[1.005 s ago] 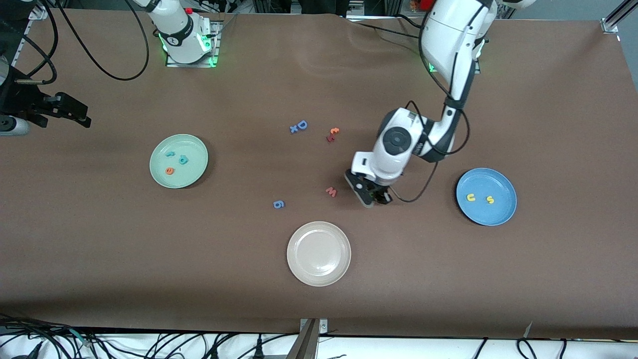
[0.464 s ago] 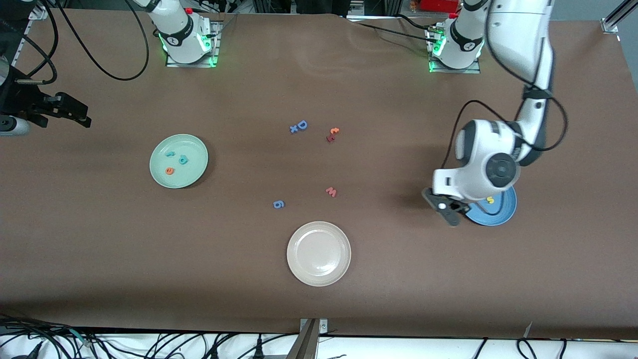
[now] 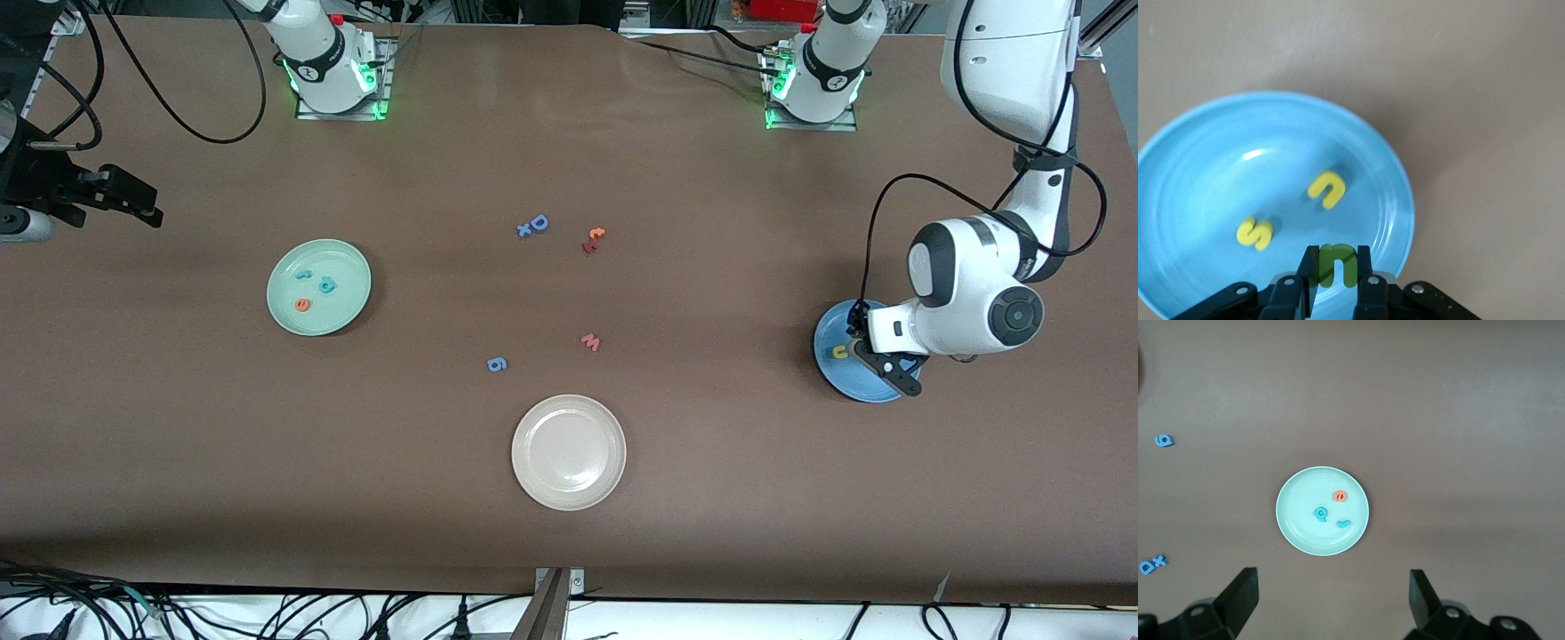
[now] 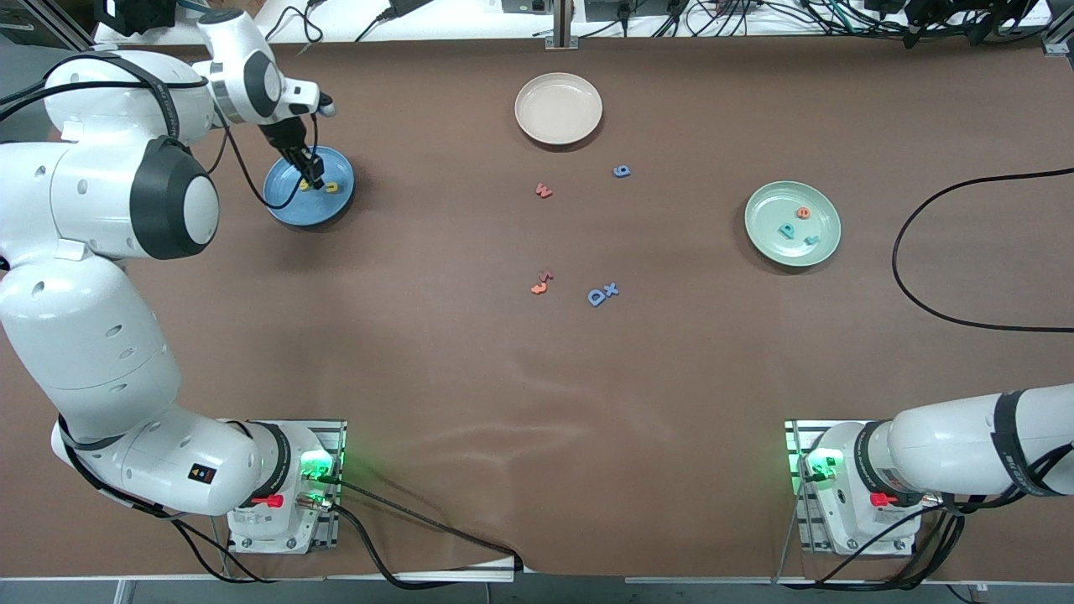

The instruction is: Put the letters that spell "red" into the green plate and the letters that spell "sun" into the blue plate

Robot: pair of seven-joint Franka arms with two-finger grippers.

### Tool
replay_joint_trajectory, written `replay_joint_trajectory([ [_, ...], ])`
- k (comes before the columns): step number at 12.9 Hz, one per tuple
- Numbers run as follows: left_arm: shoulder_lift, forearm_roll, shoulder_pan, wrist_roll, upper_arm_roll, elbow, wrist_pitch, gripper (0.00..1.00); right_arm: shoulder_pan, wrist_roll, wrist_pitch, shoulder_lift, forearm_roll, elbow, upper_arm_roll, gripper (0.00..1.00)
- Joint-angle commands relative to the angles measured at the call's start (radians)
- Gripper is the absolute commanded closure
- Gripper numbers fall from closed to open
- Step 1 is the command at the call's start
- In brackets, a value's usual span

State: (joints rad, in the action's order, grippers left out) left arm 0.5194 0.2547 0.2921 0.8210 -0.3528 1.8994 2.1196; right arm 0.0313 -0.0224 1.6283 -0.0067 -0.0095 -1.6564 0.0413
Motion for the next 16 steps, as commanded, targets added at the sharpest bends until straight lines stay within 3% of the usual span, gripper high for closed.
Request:
replay_joint_trajectory([
  [1, -0.016, -0.020, -0.004, -0.051, 0.008, 0.024, 0.006, 0.77, -0.011, -0.002, -0.010, -0.001, -0.012, 0.009, -0.014, 0.00],
  [2, -0.016, -0.021, -0.005, -0.051, 0.008, 0.020, 0.007, 0.21, -0.011, -0.002, -0.010, -0.001, -0.012, 0.009, -0.014, 0.00],
  [3, -0.019, -0.021, -0.005, -0.037, 0.008, 0.012, 0.017, 0.00, -0.011, -0.001, -0.010, -0.001, -0.012, 0.009, -0.014, 0.00],
  [6, -0.036, -0.009, -0.021, -0.037, 0.008, -0.008, 0.111, 0.00, -0.011, -0.002, -0.010, -0.001, -0.012, 0.009, -0.014, 0.00],
  [9, -0.156, -0.020, -0.013, -0.071, 0.012, -0.031, 0.068, 0.00, -0.011, -0.002, -0.010, -0.002, -0.012, 0.009, -0.014, 0.00],
  [14, -0.359, -0.050, -0.021, -0.440, 0.041, -0.040, -0.160, 0.00, -0.011, -0.001, -0.019, -0.004, -0.012, 0.009, -0.014, 0.00],
  [16, -0.387, -0.089, -0.010, -0.561, 0.048, -0.113, -0.307, 0.00, -0.011, -0.001, -0.019, -0.002, -0.012, 0.009, -0.014, 0.00],
])
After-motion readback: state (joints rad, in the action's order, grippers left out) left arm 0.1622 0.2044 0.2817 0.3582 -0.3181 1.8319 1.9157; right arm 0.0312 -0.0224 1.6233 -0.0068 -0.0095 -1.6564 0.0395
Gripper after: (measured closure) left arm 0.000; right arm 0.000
